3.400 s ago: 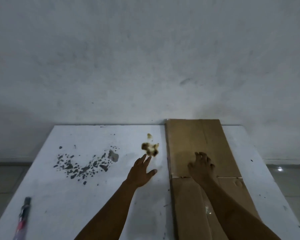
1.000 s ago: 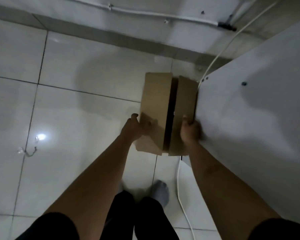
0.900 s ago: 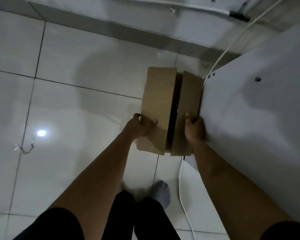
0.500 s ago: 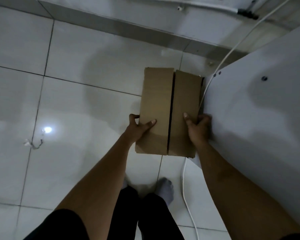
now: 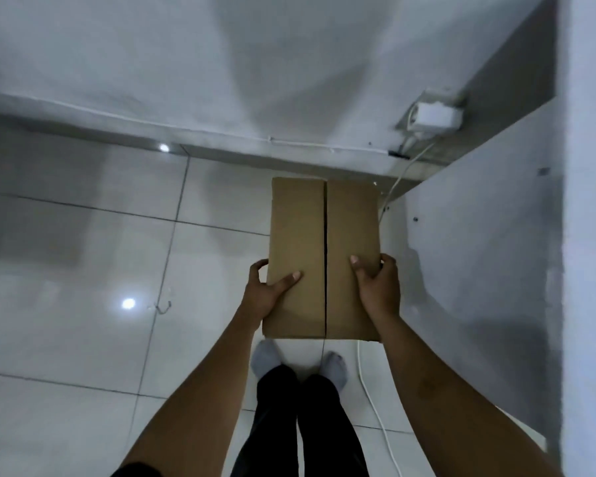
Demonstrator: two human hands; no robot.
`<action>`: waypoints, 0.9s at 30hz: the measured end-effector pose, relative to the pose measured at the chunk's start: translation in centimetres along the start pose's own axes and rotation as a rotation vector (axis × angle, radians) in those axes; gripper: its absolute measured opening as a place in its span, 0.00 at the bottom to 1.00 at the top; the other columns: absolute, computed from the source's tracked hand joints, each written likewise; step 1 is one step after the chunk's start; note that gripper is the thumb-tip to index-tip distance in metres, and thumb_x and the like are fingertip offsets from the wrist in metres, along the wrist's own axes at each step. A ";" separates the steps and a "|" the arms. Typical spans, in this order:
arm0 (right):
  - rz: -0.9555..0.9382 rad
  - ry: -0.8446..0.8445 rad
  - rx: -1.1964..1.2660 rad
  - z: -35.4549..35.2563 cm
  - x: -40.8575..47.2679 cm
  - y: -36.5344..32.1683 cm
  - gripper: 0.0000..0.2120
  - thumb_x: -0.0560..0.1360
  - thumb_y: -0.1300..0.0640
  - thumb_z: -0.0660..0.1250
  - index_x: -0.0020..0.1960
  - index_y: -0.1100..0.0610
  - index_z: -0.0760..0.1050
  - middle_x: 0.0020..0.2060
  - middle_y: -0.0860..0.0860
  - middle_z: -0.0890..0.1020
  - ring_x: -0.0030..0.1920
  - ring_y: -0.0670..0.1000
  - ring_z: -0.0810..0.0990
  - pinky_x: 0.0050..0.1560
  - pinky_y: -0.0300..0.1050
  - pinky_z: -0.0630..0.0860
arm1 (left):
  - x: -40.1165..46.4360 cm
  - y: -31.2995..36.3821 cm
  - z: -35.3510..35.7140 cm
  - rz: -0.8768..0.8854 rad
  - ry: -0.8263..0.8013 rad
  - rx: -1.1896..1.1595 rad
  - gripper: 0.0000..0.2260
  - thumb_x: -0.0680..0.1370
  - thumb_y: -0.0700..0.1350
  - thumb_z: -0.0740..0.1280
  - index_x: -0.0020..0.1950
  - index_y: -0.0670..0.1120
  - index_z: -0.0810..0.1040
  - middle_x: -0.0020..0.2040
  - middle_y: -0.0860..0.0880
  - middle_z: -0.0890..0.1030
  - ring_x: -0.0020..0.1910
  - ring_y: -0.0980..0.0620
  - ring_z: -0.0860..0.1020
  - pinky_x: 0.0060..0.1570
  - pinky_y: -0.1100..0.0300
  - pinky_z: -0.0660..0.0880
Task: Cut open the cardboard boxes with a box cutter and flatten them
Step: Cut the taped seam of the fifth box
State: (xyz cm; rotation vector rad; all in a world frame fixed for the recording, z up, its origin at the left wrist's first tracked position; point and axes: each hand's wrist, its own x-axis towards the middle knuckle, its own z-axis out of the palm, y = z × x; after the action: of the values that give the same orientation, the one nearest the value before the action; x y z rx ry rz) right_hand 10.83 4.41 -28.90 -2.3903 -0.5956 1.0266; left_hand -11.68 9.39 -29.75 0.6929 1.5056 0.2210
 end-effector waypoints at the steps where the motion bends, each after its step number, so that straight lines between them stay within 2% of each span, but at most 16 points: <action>1: -0.015 0.002 -0.004 -1.2 -1.6 -1.1 0.44 0.68 0.25 0.64 0.72 0.55 0.66 0.67 0.53 0.75 0.64 0.57 0.77 0.63 0.57 0.76 | -2.3 1.1 -0.3 0.015 -0.004 0.004 0.41 0.62 0.63 0.80 0.69 0.59 0.63 0.62 0.46 0.78 0.54 0.48 0.81 0.54 0.50 0.80; 4: -0.051 0.002 -0.031 -5.1 -7.0 -4.7 0.39 0.73 0.31 0.65 0.72 0.56 0.63 0.68 0.54 0.71 0.63 0.58 0.76 0.63 0.57 0.76 | -9.0 3.8 -1.3 0.061 0.005 0.015 0.37 0.65 0.62 0.79 0.67 0.60 0.63 0.63 0.46 0.77 0.54 0.48 0.80 0.51 0.53 0.79; 8: -0.139 -0.028 -0.071 -10.5 -14.2 -8.3 0.37 0.75 0.33 0.64 0.72 0.58 0.61 0.68 0.56 0.69 0.62 0.60 0.76 0.60 0.56 0.75 | -18.2 6.1 -2.7 0.106 0.020 0.012 0.36 0.67 0.61 0.78 0.68 0.60 0.61 0.59 0.47 0.76 0.51 0.51 0.79 0.44 0.58 0.76; 13: -0.266 -0.004 -0.099 -15.6 -21.9 -10.9 0.36 0.76 0.35 0.63 0.72 0.59 0.59 0.68 0.57 0.68 0.62 0.60 0.76 0.57 0.55 0.75 | -27.2 7.6 -4.1 0.181 0.042 -0.014 0.37 0.67 0.59 0.78 0.69 0.59 0.61 0.56 0.47 0.78 0.51 0.48 0.81 0.47 0.54 0.78; 17: -0.280 0.046 -0.026 -18.7 -26.1 -11.7 0.36 0.75 0.33 0.63 0.71 0.57 0.59 0.67 0.57 0.70 0.61 0.60 0.77 0.57 0.55 0.75 | -32.3 8.8 -4.4 0.237 0.036 -0.001 0.43 0.58 0.66 0.79 0.66 0.62 0.61 0.56 0.46 0.79 0.52 0.46 0.81 0.48 0.52 0.79; 21: -0.263 0.122 0.039 -21.6 -28.7 -11.3 0.38 0.74 0.33 0.64 0.72 0.58 0.60 0.67 0.58 0.71 0.63 0.61 0.76 0.61 0.57 0.74 | -35.6 10.2 -3.6 0.318 -0.011 0.050 0.44 0.58 0.67 0.79 0.67 0.62 0.61 0.60 0.43 0.78 0.53 0.45 0.81 0.50 0.49 0.80; 27: -0.295 0.168 0.074 -26.0 -30.6 -9.0 0.36 0.79 0.37 0.58 0.78 0.58 0.55 0.74 0.57 0.64 0.69 0.60 0.71 0.66 0.56 0.69 | -38.6 12.2 -0.9 0.426 -0.065 0.098 0.46 0.56 0.69 0.80 0.67 0.62 0.63 0.65 0.45 0.75 0.56 0.46 0.80 0.56 0.44 0.79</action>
State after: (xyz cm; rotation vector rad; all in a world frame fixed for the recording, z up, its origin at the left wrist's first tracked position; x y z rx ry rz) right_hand 9.40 -11.71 8.94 -2.2128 -0.8033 0.7016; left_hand -12.52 -1.60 9.21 1.0877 1.2999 0.4451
